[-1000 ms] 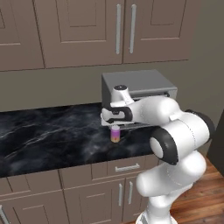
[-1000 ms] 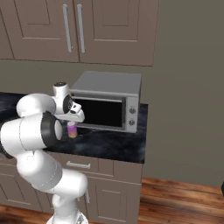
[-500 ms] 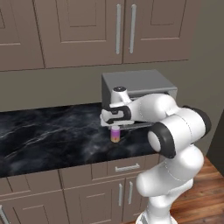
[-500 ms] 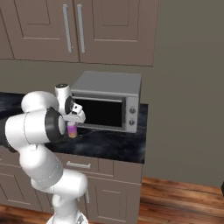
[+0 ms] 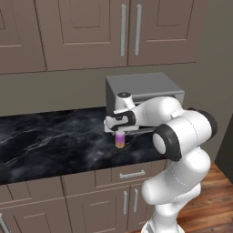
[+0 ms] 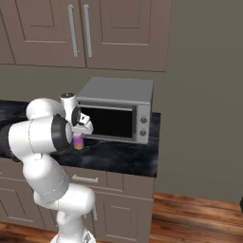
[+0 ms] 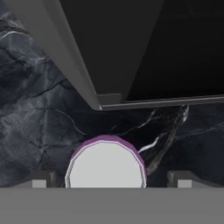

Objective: Four empty soda cans are scattered around the kitchen. Gather all the cans and cluster them next to the stove for recycling.

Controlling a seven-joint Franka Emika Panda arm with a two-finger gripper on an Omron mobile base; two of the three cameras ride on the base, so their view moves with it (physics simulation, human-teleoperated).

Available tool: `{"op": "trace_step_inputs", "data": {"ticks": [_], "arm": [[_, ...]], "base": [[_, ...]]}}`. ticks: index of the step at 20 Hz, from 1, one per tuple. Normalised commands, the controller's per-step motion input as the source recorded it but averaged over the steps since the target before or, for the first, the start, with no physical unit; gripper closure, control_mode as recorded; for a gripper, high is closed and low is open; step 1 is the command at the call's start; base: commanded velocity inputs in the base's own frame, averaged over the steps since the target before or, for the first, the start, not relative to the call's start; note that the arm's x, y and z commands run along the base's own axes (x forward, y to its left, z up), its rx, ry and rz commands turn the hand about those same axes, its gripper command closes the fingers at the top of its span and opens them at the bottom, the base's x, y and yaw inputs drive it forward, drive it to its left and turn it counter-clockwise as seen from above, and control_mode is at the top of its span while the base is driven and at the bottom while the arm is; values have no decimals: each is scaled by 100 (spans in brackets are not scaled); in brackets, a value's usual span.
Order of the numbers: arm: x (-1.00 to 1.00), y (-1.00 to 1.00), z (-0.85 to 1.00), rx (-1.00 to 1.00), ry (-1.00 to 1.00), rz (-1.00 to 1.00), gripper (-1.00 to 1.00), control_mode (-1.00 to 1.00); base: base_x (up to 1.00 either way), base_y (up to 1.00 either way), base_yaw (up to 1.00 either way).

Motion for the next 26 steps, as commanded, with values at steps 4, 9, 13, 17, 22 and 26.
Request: {"op": "trace_step_inputs", "data": {"ticks": [4,9,13,17,22,26], "arm": [[15,3,-11,0,0,0,-100,-100],[4,6,-13,0,3,0,-100,-100],[1,6,-14,0,5,0,-100,-100],[0,6,-11,0,5,0,100,-100],[0,2,-3,0,4,0,100,-100],[-4,0,2,0,0,0,100,-100]], "base": [[0,0,0],[0,0,0],[0,0,0],[0,0,0],[0,0,0],[0,0,0]]}}
